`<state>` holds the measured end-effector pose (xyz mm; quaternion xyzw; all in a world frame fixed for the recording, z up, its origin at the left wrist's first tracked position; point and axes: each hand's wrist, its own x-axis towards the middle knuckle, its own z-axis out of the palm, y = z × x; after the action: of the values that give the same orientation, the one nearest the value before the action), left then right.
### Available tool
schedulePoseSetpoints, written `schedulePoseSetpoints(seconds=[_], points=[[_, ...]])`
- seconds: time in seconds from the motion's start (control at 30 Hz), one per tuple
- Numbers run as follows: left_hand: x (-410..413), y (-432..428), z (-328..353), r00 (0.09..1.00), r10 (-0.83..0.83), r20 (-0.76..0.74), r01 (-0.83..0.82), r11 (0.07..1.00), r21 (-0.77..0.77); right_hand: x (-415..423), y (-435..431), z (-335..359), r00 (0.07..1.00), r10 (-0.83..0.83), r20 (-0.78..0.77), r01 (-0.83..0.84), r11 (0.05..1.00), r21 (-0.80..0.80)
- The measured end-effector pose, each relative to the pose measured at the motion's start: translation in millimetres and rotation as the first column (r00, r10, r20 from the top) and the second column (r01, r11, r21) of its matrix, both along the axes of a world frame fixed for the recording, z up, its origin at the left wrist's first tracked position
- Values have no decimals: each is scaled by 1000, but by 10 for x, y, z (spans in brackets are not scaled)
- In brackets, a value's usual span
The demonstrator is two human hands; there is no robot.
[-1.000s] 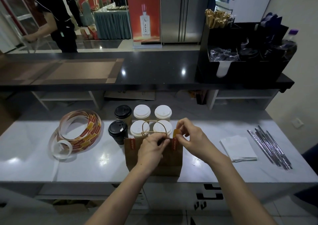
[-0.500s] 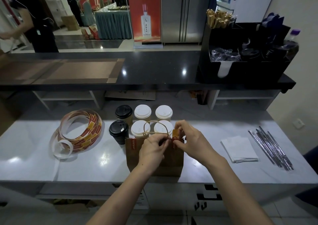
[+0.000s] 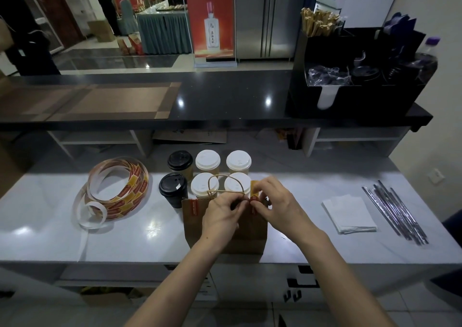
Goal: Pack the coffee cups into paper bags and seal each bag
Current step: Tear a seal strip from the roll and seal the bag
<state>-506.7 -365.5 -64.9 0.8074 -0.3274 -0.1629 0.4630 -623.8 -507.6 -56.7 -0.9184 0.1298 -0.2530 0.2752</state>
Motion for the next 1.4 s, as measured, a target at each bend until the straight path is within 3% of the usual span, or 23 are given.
schedulePoseSetpoints(seconds=[0.27, 0.8, 0.97, 1.4], points=[[-8, -1, -19, 999, -15, 39, 16, 1000, -27, 24, -42, -101, 999, -34, -27, 36, 996, 77], [-11, -9, -78, 997, -11, 77, 10, 1000, 10, -6, -49, -147, 955, -27, -295, 108, 959, 263], [6, 0, -73, 994, -21, 110, 20, 1000, 9, -1, -41, -139, 951, -34, -309, 128, 948, 290], [-12, 274, 187, 996, 87, -5, -87, 993, -78, -110, -28, 6, 969, -22, -246, 118, 916, 385]])
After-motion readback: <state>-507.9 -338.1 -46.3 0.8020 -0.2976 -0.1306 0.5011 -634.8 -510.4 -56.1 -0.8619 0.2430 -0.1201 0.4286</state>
